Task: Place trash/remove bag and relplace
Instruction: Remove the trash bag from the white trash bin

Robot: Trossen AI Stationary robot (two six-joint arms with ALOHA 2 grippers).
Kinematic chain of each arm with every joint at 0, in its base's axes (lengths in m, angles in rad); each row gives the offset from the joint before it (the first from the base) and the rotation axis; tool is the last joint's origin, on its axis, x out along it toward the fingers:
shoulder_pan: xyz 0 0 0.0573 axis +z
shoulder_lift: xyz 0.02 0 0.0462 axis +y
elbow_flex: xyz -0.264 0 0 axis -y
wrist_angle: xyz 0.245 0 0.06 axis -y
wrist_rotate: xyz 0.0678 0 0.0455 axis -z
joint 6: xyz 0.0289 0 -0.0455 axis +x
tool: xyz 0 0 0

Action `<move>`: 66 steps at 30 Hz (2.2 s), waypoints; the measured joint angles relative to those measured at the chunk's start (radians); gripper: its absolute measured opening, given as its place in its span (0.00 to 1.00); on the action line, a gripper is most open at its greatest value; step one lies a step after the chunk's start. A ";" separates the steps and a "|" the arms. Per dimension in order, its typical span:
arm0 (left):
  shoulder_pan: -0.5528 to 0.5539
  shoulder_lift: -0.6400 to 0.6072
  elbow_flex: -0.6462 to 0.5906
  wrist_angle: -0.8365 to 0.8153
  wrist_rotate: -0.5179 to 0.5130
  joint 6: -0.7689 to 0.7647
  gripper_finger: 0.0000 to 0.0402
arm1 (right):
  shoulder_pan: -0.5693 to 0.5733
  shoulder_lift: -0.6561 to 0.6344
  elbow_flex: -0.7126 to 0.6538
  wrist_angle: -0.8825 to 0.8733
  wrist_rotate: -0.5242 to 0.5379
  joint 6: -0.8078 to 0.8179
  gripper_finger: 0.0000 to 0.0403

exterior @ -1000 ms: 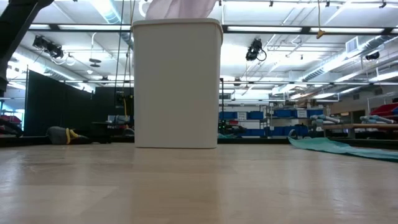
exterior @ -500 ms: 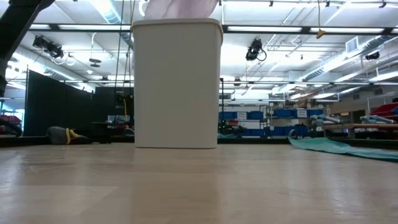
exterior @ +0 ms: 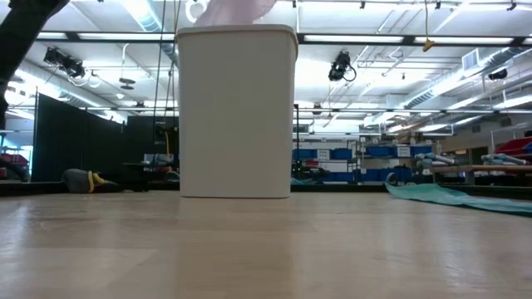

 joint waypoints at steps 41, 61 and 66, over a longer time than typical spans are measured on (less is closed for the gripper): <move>0.493 -0.293 0.029 -0.455 0.014 0.549 0.00 | 0.048 -0.274 -0.025 -0.473 0.224 -0.042 0.34; 0.487 -0.454 0.031 -1.448 0.389 0.936 0.00 | 0.049 -0.275 -0.081 -0.472 0.207 0.066 0.34; 0.487 -0.482 0.031 -1.731 0.250 1.170 0.00 | 0.049 -0.275 -0.081 -0.473 0.205 0.081 0.34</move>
